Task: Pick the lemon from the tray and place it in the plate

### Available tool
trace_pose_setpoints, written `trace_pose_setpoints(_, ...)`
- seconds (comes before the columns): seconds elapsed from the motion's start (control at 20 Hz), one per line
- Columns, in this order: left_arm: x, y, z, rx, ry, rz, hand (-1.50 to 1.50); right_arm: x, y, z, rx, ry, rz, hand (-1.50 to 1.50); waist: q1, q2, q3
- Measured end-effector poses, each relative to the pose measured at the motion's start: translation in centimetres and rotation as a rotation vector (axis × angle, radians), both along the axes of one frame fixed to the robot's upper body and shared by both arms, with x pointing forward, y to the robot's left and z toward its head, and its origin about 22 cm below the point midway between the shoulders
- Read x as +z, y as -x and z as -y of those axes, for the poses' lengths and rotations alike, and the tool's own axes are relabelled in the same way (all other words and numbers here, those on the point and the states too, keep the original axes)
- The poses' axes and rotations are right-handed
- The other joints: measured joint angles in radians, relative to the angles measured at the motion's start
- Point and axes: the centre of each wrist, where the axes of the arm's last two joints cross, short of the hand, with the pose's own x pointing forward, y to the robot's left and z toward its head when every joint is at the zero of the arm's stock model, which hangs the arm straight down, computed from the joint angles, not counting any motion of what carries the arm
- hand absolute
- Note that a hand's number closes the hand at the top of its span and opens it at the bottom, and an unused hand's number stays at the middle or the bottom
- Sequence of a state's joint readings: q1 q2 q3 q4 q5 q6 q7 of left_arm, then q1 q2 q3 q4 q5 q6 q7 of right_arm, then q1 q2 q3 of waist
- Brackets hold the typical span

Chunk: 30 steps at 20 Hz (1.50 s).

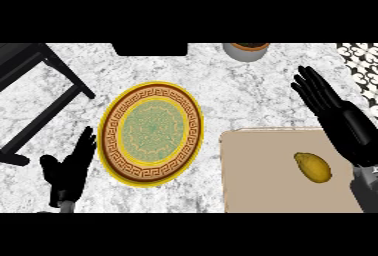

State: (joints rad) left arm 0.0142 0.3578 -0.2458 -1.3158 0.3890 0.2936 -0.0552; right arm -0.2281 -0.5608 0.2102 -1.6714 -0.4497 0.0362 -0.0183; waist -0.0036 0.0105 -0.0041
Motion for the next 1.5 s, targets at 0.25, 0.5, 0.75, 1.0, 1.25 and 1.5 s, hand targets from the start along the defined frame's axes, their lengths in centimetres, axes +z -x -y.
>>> trace_pose_setpoints(0.25, 1.9, -0.5, -2.6, -0.034, -0.194, 0.100, 0.00, -0.7, -0.4, 1.2, 0.076, -0.237, -0.103, -1.50, 0.006, -0.007, 0.006)
trace_pose_setpoints(0.5, 3.5, 0.0, -5.2, -0.077, -0.369, 0.174, 0.00, -1.7, 0.5, 5.5, -0.083, -0.243, -0.034, -1.50, -0.001, -0.012, 0.007)
trace_pose_setpoints(0.75, 3.8, 1.0, -5.7, -0.092, -0.422, 0.198, 0.00, -4.6, 4.1, 8.2, -0.227, -0.379, 0.060, -1.50, -0.009, -0.014, 0.006)
trace_pose_setpoints(1.0, 4.2, 1.1, -6.2, -0.097, -0.436, 0.206, 0.00, -4.6, 7.8, 12.0, -0.207, -0.380, 0.084, -1.50, -0.006, -0.013, 0.005)
trace_pose_setpoints(1.25, 4.1, 1.3, -5.8, -0.105, -0.446, 0.210, 0.00, -2.1, 9.1, 15.2, -0.092, -0.159, 0.031, -1.50, -0.004, -0.013, 0.005)
trace_pose_setpoints(1.5, 4.5, 1.1, -5.8, -0.113, -0.449, 0.210, 0.00, 0.5, 8.4, 17.0, -0.021, 0.120, -0.038, -1.50, 0.007, -0.010, 0.005)
